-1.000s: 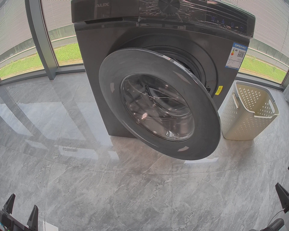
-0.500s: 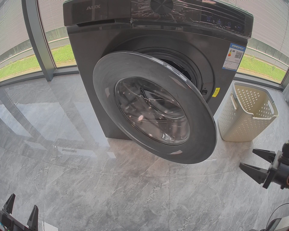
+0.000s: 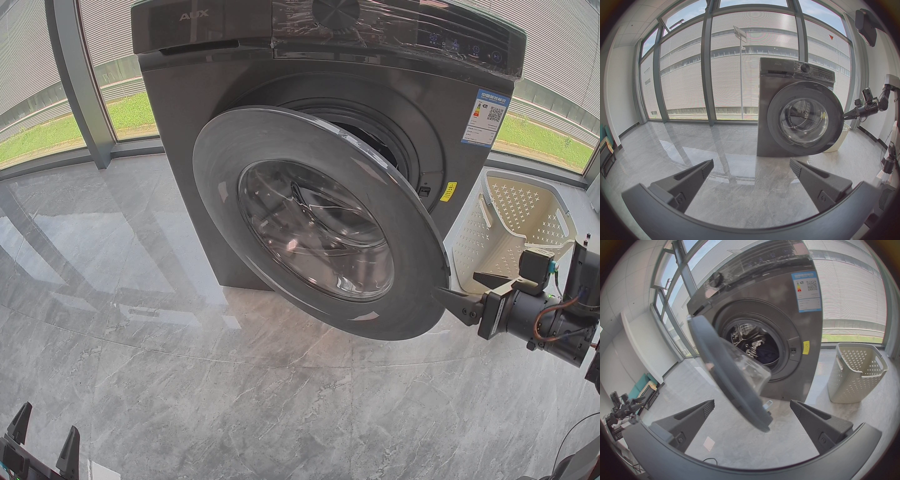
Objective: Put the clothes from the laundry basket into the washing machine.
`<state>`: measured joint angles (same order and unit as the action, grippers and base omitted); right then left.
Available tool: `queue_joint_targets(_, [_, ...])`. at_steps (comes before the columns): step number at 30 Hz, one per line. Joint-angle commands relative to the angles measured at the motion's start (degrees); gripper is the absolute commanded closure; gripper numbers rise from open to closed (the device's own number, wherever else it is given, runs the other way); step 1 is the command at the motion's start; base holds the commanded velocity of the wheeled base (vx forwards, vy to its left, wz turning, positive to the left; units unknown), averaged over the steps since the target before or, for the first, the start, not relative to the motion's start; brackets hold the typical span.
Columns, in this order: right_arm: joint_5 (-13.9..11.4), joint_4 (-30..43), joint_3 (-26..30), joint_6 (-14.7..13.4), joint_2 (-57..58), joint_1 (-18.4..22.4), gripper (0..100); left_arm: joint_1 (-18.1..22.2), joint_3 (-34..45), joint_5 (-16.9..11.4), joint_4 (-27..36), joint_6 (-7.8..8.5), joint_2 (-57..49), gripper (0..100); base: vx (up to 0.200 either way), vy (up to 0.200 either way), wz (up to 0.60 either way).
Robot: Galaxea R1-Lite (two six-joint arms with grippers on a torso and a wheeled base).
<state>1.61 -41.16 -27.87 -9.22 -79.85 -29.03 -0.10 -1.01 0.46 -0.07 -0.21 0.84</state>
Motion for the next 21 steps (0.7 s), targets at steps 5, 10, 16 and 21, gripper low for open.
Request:
queue_joint_targets(5, [-0.03, -0.07, -4.30, 0.60, -3.82, 9.16, 0, 0.01, 1.01, 0.06, -0.01, 0.03, -0.58, 0, 0.000, 0.000, 0.00])
queue_joint_targets(10, [-0.64, 0.11, -1.84, 0.78, -3.56, 11.45, 0, -0.08, 1.01, -0.02, -0.01, 0.03, -0.58, 0, 0.000, 0.000, 0.00])
queue_joint_targets(16, [-0.73, 0.02, 3.08, 1.04, -2.51, 5.03, 0, 0.01, 1.01, -0.02, -0.10, 0.03, -0.58, 0, 0.000, 0.000, 0.00])
queue_joint_targets(21, [-1.87, -0.15, 3.26, -0.80, -2.42, -2.00, 0, -0.08, 1.01, -0.02, -0.01, 0.03, -0.58, 0, 0.200, 0.000, 0.00])
